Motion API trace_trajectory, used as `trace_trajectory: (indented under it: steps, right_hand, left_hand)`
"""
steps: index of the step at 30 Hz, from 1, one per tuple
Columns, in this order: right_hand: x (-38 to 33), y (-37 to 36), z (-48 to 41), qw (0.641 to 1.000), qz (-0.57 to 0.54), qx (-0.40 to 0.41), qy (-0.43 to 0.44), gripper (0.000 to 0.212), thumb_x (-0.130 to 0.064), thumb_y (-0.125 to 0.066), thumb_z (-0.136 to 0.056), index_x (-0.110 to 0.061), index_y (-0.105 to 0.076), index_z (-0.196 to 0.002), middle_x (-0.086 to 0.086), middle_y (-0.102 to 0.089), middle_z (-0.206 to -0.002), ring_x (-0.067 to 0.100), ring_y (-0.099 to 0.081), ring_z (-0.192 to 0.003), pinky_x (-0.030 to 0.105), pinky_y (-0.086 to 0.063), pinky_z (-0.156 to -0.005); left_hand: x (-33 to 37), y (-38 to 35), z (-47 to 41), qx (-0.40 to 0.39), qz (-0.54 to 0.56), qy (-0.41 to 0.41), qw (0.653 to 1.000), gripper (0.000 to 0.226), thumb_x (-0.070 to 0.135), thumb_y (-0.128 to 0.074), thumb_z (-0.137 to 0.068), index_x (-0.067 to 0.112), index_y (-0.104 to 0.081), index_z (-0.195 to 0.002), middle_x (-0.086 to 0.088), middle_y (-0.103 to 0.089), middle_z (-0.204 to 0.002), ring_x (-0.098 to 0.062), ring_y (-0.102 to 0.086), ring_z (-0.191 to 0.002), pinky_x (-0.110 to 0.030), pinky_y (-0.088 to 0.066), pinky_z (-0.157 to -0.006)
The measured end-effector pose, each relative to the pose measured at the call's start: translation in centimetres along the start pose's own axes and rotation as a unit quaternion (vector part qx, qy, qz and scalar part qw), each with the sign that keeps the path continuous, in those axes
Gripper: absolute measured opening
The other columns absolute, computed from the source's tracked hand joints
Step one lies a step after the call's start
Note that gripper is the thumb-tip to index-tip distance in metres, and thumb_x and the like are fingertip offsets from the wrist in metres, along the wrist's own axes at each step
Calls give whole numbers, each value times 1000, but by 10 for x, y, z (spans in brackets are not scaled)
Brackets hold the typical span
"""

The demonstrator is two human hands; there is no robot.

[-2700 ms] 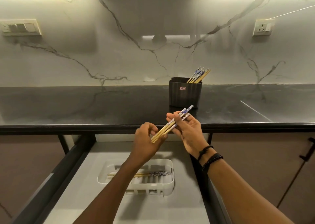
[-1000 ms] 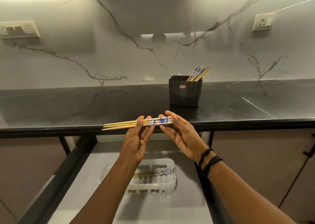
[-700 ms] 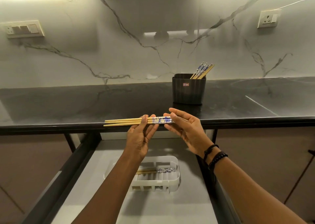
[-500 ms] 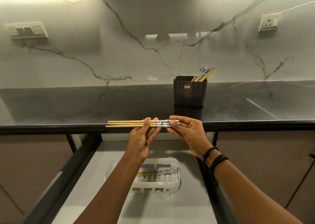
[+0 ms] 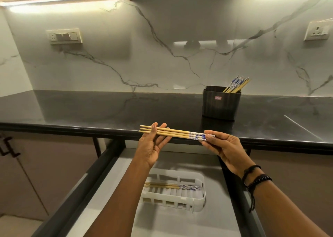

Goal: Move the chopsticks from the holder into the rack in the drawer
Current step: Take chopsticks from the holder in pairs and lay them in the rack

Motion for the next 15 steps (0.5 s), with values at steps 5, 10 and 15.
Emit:
trace_trajectory:
  steps: [5, 10, 15]
  right_hand:
    - [0, -1, 2, 1000, -12, -2, -6, 27, -12, -71, -76, -5, -74, -102, 23, -70, -111, 28, -72, -99, 28, -60, -80]
    - [1, -9, 5, 989, -140, -40, -7, 36, -29, -58, -91, -3, -70, -113, 24, -67, -120, 34, -65, -113, 32, -59, -84]
    - [8, -19, 6, 981, -187, -45, 0, 31, -28, -62, -88, -11, -73, -111, 24, -67, -119, 29, -68, -108, 25, -58, -78]
  left_hand:
    - [0, 1, -2, -7, -13, 0, 1000, 17, 17, -51, -98, 8, -60, -108, -17, -71, -111, -31, -70, -100, -38, -60, -67]
    - [4, 5, -2, 6, -6, -5, 1000, 20, 16, -51, -98, 3, -58, -112, -18, -72, -107, -30, -71, -96, -36, -60, -64]
    - [4, 6, -3, 9, 10, 3, 1000, 23, 16, -51, -97, 1, -57, -114, -19, -72, -105, -29, -72, -95, -36, -60, -64]
Point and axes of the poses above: each hand's wrist, its own z-axis away from the middle knuckle, its own y-axis out of the back of the hand, x = y × z, the point moved 3 cm from there along -z, towards the middle knuckle
